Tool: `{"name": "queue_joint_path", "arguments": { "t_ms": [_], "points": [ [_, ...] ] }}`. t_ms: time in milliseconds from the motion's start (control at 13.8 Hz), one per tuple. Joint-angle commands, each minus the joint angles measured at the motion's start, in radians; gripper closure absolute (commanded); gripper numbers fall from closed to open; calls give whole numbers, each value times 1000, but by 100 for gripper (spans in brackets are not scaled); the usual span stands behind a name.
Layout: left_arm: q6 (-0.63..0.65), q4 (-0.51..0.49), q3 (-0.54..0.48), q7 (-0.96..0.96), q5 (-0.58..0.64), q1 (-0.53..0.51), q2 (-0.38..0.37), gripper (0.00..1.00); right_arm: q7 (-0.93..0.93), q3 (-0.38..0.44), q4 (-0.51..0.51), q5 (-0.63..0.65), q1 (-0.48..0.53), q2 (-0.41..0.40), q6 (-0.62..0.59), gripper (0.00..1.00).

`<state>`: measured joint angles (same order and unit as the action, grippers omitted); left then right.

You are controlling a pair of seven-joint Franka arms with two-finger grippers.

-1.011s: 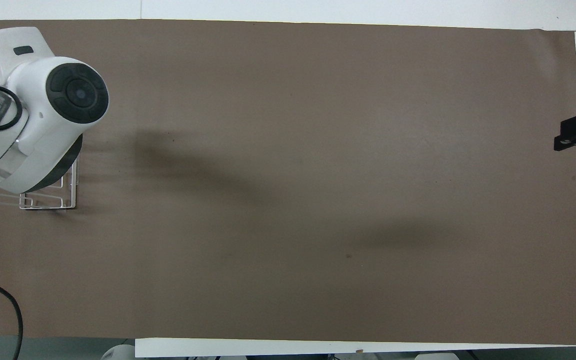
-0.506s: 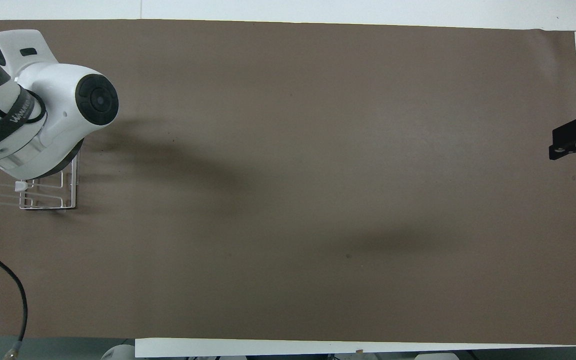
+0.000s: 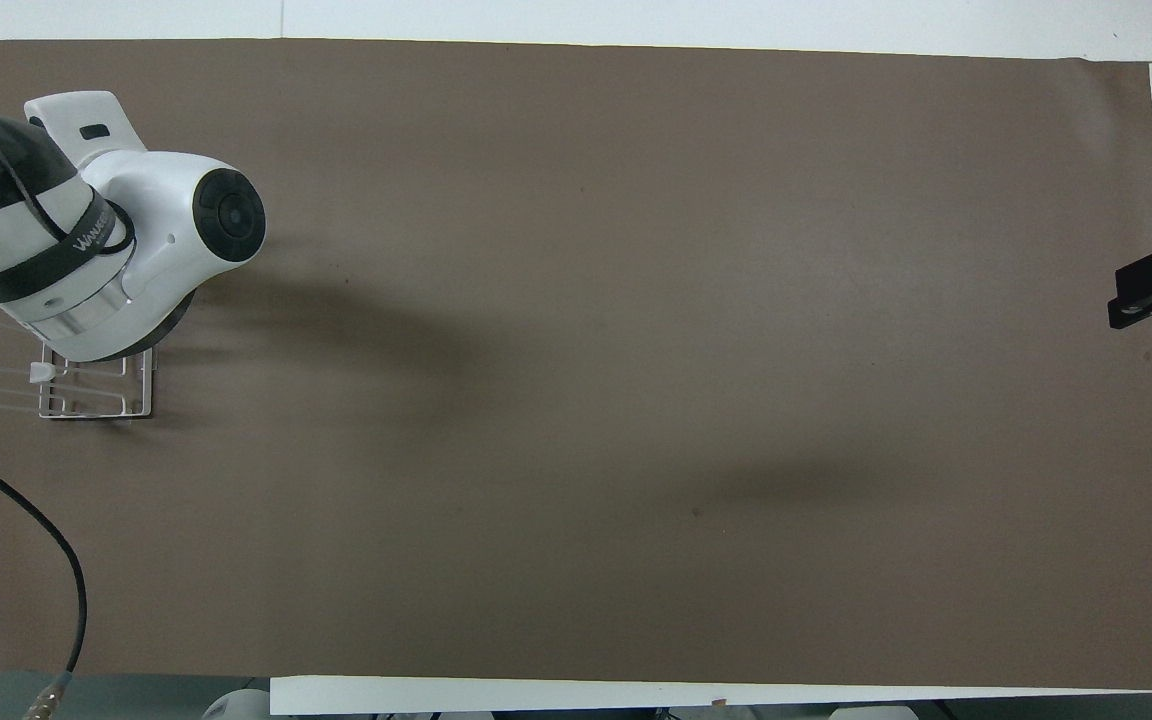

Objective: Hang cup on cup holder
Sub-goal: 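Lower the cup onto the rack peg with the left gripper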

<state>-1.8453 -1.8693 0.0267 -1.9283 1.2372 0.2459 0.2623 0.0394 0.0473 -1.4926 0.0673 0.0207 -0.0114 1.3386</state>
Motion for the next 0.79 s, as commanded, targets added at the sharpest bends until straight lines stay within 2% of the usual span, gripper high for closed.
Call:
{"name": "queue_joint_path", "arguments": {
  "t_ms": [0, 289, 433, 578, 722],
  "points": [
    [14, -63, -1, -21, 21, -2, -29, 62, -21, -9, -11, 8, 8, 4, -1, 0],
    [14, -65, -1, -20, 50, -8, -18, 62, -32, -9, -18, 6, 15, 5, 1, 0],
    [35, -36, -1, -12, 112, -7, -15, 62, -33, -9, -18, 6, 15, 5, 1, 0],
    [96, 5, 2, -9, 117, 6, -3, 62, -35, -10, -18, 5, 13, 5, -1, 0],
    [94, -11, 6, -11, 111, 12, -3, 62, -35, -10, -18, 5, 15, 5, -1, 0]
  ]
}}
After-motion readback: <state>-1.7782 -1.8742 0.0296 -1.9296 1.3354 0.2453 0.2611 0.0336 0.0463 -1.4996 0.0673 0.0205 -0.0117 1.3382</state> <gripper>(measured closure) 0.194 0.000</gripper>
